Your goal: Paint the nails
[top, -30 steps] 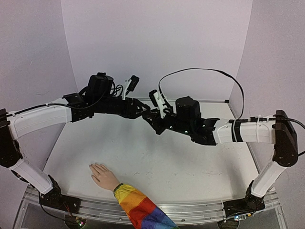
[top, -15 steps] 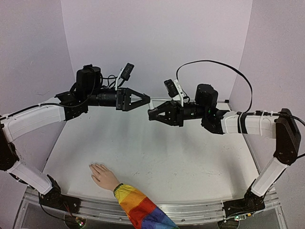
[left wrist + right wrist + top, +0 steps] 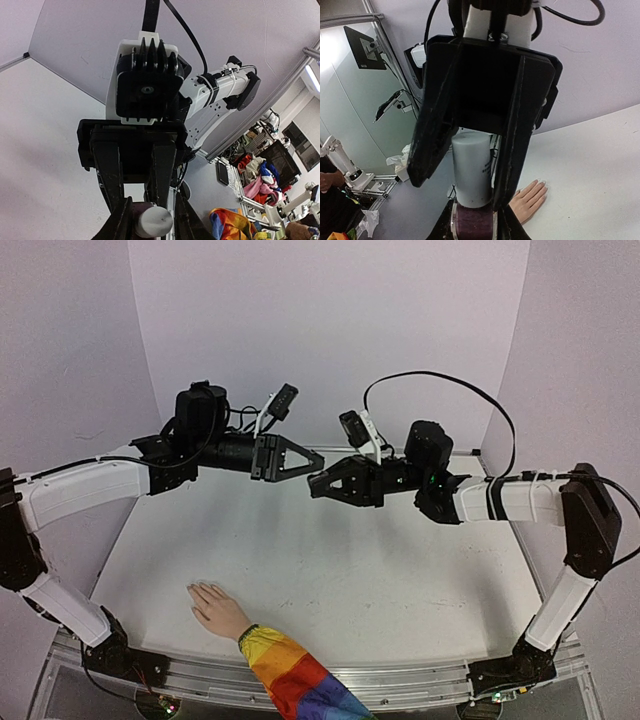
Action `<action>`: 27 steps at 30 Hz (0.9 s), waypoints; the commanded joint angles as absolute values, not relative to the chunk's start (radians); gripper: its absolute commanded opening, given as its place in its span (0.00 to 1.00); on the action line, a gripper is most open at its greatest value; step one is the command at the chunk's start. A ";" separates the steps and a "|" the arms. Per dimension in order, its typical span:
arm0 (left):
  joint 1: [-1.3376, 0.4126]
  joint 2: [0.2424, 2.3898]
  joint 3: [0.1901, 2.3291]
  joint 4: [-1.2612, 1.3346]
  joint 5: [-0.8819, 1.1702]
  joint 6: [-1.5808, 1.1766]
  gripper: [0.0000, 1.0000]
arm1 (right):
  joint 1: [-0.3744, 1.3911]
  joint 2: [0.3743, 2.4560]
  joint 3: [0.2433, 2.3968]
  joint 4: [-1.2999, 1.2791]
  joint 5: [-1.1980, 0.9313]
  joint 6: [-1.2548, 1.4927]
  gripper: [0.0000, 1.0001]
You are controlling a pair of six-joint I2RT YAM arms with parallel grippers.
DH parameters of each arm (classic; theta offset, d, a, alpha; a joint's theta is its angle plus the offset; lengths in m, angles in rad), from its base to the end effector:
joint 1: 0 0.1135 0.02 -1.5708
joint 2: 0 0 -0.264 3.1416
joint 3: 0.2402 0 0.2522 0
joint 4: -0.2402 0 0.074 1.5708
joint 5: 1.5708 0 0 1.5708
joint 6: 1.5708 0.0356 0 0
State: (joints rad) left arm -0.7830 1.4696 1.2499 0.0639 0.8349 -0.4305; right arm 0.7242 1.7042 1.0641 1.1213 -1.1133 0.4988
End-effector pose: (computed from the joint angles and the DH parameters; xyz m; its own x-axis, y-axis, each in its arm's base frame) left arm 0.2239 -0.2601 0.3661 -0.5142 0.1165 -0.8498 0.8561 0.0086 -0.5168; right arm 0.2537 0.2670 0.3185 -0.1205 0.1755 -0.9771 -0.9459 -0.3189 0.0594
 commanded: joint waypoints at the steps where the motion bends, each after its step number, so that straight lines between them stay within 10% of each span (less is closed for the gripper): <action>1: -0.787 1.474 1.306 0.119 0.834 -0.428 0.24 | 0.724 1.696 1.072 1.216 -1.119 0.500 0.00; 6: -0.787 1.462 1.286 0.106 0.761 -0.412 0.13 | 0.725 1.647 1.064 0.991 -0.902 0.320 0.00; 16: -0.787 1.447 1.271 0.044 0.586 -0.394 0.00 | 0.982 1.474 1.019 0.833 0.551 0.025 0.00; 22: -0.787 1.464 1.295 0.009 0.561 -0.388 0.00 | 1.109 1.547 1.049 0.968 0.764 -0.172 0.00; 27: -0.784 1.450 1.294 0.006 0.570 -0.375 0.48 | 1.050 1.520 1.014 0.927 0.356 -0.136 0.00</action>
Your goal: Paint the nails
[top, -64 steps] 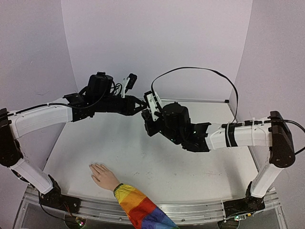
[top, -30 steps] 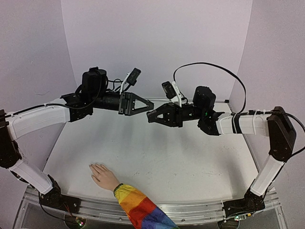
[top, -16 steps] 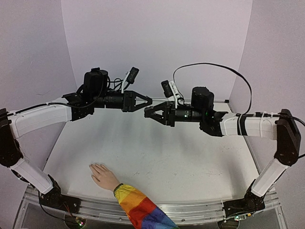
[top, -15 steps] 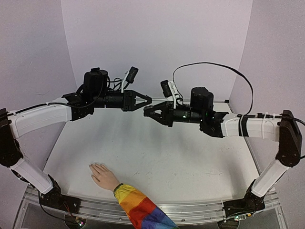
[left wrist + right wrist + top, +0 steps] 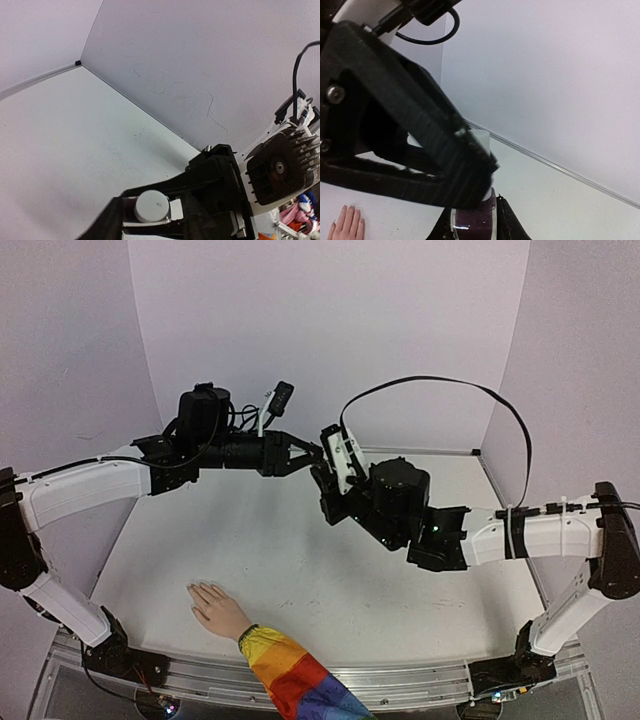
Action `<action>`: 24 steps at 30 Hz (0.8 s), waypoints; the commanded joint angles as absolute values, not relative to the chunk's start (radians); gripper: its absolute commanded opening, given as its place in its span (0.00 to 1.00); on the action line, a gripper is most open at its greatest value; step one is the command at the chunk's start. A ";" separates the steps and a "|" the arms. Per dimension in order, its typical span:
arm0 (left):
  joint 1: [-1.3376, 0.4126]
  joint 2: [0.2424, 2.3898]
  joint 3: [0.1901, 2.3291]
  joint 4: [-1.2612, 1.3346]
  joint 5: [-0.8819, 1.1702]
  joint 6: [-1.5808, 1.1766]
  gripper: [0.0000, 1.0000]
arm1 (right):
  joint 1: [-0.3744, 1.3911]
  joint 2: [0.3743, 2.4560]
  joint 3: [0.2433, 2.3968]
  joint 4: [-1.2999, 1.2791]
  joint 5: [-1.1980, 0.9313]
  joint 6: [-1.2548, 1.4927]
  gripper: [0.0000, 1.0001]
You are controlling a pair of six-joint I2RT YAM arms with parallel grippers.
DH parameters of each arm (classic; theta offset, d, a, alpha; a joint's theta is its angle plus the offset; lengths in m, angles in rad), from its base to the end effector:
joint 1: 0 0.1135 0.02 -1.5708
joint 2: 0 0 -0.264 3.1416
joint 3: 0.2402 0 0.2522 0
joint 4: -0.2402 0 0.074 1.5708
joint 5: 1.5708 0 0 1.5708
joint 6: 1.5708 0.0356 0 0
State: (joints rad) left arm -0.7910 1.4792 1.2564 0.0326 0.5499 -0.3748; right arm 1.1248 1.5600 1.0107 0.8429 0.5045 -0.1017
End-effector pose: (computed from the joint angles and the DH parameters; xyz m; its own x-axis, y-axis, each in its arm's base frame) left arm 0.2332 -0.2623 0.3611 -0.4777 0.0392 -0.8776 0.8513 0.2675 -0.4514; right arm 0.1700 0.3156 0.3312 0.1841 0.1790 -0.9665 -0.5745 0.8174 0.0420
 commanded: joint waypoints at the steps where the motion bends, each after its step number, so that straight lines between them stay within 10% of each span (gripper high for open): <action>1: -0.783 1.442 1.290 0.006 0.574 -0.373 0.56 | 1.018 1.504 1.007 0.899 0.201 -0.108 0.00; 8: -0.746 1.388 1.262 0.006 0.642 -0.371 0.90 | 0.782 1.476 1.008 0.852 -0.720 0.102 0.00; 14: -0.719 1.408 1.252 0.137 0.822 -0.465 0.90 | 0.746 1.572 1.093 0.862 -1.066 0.211 0.00; 24: -0.770 1.451 1.281 0.173 0.916 -0.451 0.71 | 0.746 1.618 1.104 0.975 -1.055 0.309 0.00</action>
State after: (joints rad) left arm -0.7513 1.4502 1.2469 0.1062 0.8505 -0.4629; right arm 0.7467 1.6333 1.0691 0.8558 -1.0168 0.2581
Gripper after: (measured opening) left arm 0.749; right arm 0.217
